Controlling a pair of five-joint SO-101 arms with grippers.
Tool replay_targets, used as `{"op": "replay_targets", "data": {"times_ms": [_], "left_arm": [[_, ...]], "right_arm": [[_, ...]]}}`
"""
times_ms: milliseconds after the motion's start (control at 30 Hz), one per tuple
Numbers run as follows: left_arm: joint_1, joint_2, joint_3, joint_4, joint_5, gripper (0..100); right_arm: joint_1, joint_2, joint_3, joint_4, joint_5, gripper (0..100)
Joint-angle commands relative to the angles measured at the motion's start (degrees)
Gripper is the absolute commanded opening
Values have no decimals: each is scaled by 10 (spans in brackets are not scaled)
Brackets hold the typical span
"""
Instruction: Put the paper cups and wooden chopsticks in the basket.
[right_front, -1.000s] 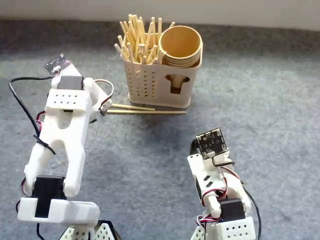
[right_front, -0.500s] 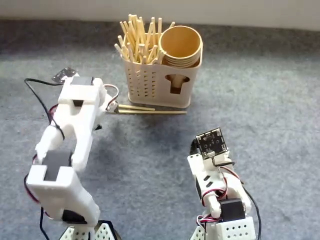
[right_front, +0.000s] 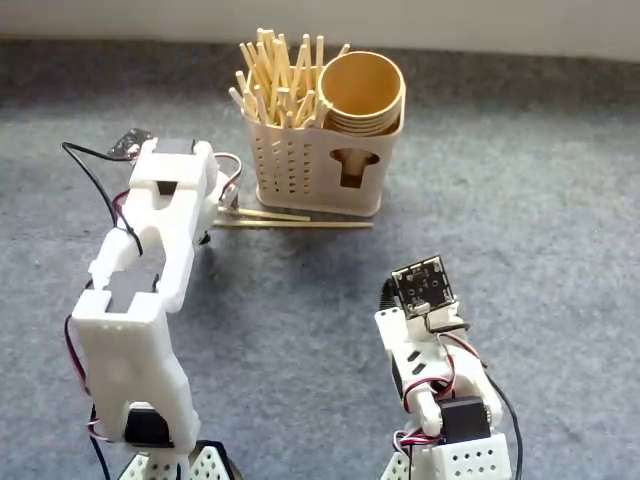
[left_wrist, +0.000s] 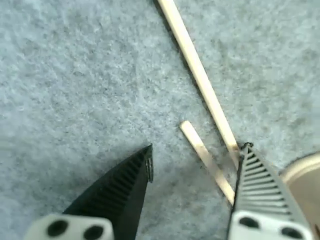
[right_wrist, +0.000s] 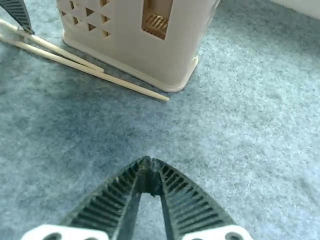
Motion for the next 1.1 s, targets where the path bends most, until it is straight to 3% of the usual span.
{"op": "replay_targets", "data": {"times_ms": [0, 333, 600, 867, 1067], "left_arm": [[0, 16, -25, -4, 5, 264], [-3, 72, -82, -3, 4, 248], [-2, 75, -80, -3, 2, 2], [-5, 71, -81, 73, -1, 5], [-25, 69, -87, 142, -87, 5]], "right_arm": [[-5, -7, 21, -16, 7, 6], [-5, -7, 21, -16, 7, 6], [-5, -7, 22, -16, 7, 6], [-5, -7, 22, -16, 7, 6], [-5, -7, 22, -16, 7, 6]]}}
